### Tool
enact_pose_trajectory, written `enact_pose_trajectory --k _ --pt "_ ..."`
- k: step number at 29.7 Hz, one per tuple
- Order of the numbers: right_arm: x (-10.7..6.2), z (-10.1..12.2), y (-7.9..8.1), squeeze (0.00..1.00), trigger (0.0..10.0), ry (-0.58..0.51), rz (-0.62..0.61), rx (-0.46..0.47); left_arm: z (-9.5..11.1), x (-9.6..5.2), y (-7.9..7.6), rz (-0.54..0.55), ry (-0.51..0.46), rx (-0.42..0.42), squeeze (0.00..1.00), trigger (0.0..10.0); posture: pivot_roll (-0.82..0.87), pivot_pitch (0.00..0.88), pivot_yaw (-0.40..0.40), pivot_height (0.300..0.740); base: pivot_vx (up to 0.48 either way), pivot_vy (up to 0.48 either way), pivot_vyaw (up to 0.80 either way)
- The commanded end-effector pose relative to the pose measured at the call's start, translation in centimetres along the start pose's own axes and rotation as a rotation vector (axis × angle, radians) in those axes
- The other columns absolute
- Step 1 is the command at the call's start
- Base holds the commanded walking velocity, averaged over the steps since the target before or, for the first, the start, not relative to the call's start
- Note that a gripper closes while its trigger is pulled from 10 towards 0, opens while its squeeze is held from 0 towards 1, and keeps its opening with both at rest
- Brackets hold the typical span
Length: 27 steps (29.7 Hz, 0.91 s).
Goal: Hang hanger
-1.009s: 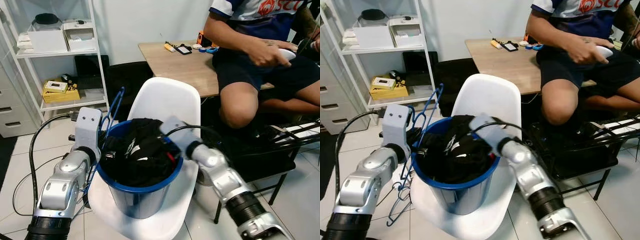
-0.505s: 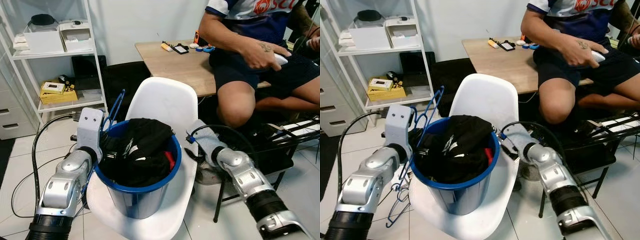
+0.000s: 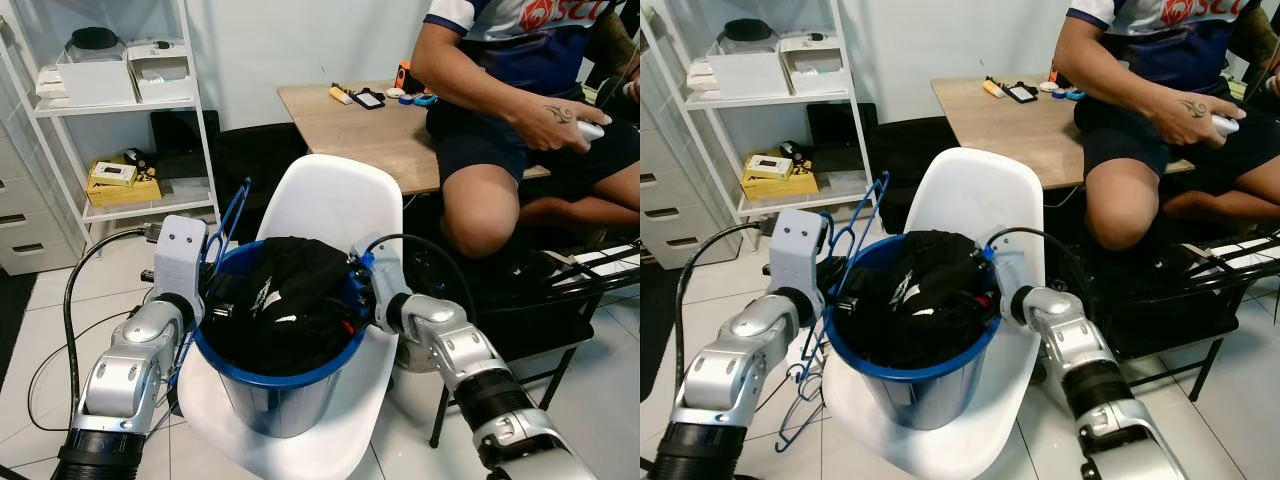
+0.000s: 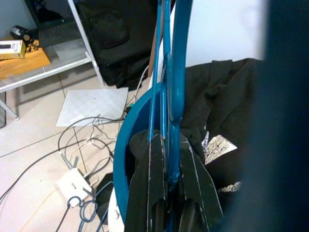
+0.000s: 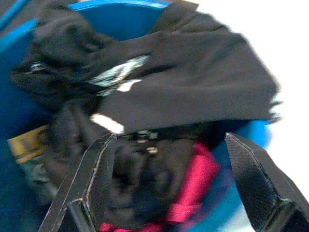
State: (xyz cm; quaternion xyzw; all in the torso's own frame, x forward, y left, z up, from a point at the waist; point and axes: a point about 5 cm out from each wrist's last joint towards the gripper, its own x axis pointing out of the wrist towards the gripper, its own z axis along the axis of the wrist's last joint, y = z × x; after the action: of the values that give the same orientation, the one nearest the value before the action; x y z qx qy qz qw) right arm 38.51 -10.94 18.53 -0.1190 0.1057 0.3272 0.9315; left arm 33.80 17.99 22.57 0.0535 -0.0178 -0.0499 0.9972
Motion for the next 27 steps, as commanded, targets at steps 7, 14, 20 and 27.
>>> enact_pose_trajectory --k 7,14,20,27 --pt "0.2 -2.8 0.3 0.0 10.0 0.141 0.022 -0.048 -0.5 -0.2 0.0 -0.001 0.012 -0.002 0.0 10.0 0.01 0.251 -0.033 0.74 0.0 0.0 0.0" --pt "-0.4 -4.9 -0.3 0.0 10.0 0.246 0.014 -0.132 -0.5 -0.2 -0.2 -0.002 0.01 -0.006 0.0 10.0 0.0 0.244 -0.036 0.74 0.0 0.0 0.0" --pt "-0.7 -5.6 -0.8 0.0 10.0 0.28 0.004 -0.174 -0.6 -0.2 -0.1 0.0 0.01 -0.005 0.0 10.0 0.01 0.242 -0.036 0.74 0.0 0.0 0.0" --pt "-0.3 -5.1 -0.2 0.0 10.0 0.227 0.089 -0.161 -0.4 -0.3 0.1 0.004 0.009 0.001 0.0 10.0 0.03 0.247 -0.033 0.74 0.0 0.0 0.0"
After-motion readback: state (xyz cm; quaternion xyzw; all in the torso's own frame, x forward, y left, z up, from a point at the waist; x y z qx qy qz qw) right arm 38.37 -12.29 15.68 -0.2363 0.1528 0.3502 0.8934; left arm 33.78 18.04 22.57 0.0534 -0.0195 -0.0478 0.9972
